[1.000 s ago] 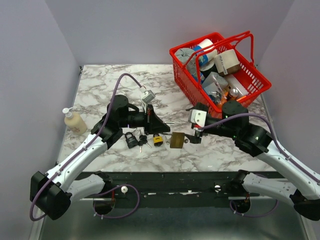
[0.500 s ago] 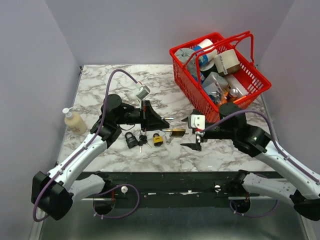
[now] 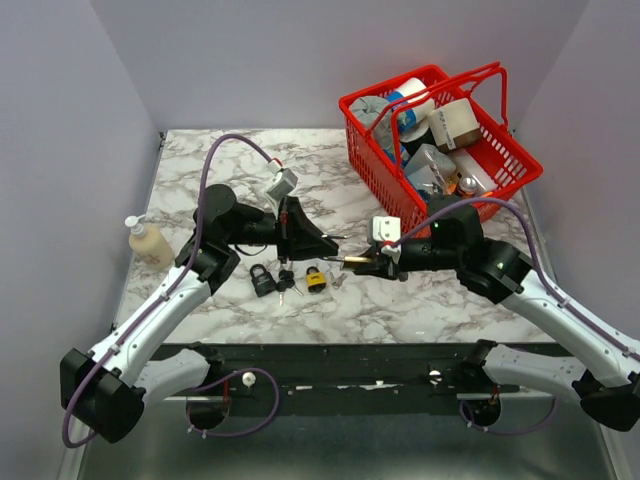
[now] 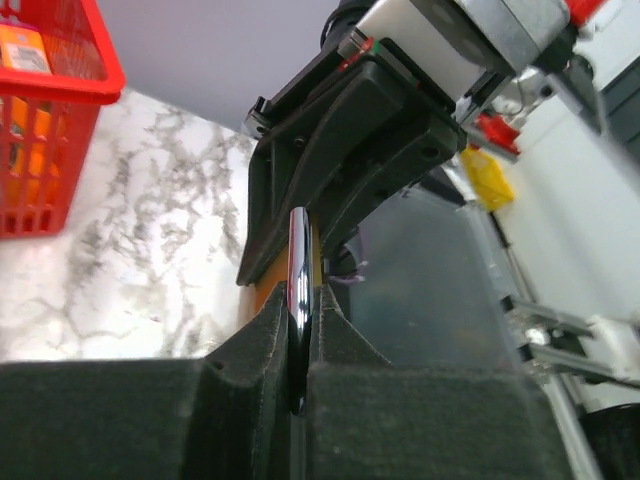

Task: Lock with the key
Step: Lock the lock.

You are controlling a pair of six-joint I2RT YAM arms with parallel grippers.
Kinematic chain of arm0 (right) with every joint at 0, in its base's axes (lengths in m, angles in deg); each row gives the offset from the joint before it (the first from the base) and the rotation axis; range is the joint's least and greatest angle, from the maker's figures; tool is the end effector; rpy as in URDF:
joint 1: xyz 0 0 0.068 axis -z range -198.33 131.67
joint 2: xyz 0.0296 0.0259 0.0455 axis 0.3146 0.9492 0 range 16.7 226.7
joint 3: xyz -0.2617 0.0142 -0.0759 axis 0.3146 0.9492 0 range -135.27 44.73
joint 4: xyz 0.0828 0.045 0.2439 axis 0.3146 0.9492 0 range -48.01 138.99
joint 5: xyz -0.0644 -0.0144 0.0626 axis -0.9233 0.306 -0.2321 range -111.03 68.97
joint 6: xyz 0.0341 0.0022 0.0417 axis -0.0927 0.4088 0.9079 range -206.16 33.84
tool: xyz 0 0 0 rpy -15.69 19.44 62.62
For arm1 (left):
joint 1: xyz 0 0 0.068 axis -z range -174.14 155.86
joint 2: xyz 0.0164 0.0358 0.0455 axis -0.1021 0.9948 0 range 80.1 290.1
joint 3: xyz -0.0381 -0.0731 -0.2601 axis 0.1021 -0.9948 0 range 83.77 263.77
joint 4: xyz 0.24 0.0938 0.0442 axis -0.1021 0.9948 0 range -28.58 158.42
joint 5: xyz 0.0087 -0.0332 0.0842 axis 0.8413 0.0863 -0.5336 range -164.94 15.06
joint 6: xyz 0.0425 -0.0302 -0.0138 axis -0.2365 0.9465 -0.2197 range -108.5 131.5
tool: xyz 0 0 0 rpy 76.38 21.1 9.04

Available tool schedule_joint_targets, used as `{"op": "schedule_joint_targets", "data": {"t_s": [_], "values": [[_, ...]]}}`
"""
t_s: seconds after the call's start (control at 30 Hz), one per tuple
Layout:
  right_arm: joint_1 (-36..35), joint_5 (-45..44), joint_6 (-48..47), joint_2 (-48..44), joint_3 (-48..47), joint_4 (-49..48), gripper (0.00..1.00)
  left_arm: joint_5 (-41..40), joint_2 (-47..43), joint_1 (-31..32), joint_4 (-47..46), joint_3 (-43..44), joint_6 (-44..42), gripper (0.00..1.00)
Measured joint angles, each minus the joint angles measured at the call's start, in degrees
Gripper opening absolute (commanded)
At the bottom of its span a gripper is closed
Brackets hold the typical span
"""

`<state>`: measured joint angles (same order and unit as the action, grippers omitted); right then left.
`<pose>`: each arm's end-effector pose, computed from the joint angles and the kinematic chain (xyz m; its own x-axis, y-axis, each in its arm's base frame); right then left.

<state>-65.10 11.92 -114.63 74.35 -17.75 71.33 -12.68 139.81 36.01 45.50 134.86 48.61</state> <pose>0.1314 0.1678 0.3739 0.2032 -0.3679 -0.9074 -0.9709 0.0442 -0.2353 0.1812 -0.1417 0.3756 -0.5114 -0.0277 -0.8589 0.8582 -0.0692 -0.5087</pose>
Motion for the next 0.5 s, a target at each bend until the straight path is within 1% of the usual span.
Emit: {"op": "schedule_joint_targets", "data": {"t_s": [0.03, 0.07, 0.13, 0.2, 0.33, 0.37, 0.4, 0.43, 0.5], "values": [[0.0, 0.0, 0.2, 0.2, -0.3, 0.2, 0.01, 0.0, -0.2, 0.2, 1.0, 0.4, -1.8, 0.68], [0.0, 0.0, 0.4, 0.3, -0.5, 0.2, 0.01, 0.1, -0.4, 0.2, 1.6, 0.8, -2.8, 0.72], [0.0, -0.2, 0.8, 0.8, -0.7, 0.8, 0.01, 0.2, -1.1, 0.3, 4.5, 2.2, -6.8, 0.74], [0.0, -0.6, 1.0, 1.3, -0.7, 1.6, 0.01, 0.2, -2.5, 0.3, 9.0, 3.8, -13.5, 0.73], [0.2, -2.0, 0.8, 1.7, -0.7, 3.8, 0.01, 0.2, -4.6, 0.4, 21.7, 8.7, -29.2, 0.62], [0.3, -2.3, 0.6, 1.7, -0.7, 4.1, 0.01, 0.2, -4.8, 0.5, 24.6, 9.8, -32.8, 0.61], [0.4, -2.7, 0.4, 1.7, -0.7, 4.2, 0.01, 0.3, -4.9, 0.5, 27.2, 10.7, -35.8, 0.61], [0.4, -3.1, 0.1, 1.7, -0.7, 4.3, 0.01, 0.4, -4.9, 0.7, 30.6, 11.7, -39.5, 0.66], [0.4, -3.7, -1.0, 1.7, -0.7, 4.4, 0.01, 0.4, -4.8, 1.2, 34.6, 12.5, -43.4, 0.69]]}}
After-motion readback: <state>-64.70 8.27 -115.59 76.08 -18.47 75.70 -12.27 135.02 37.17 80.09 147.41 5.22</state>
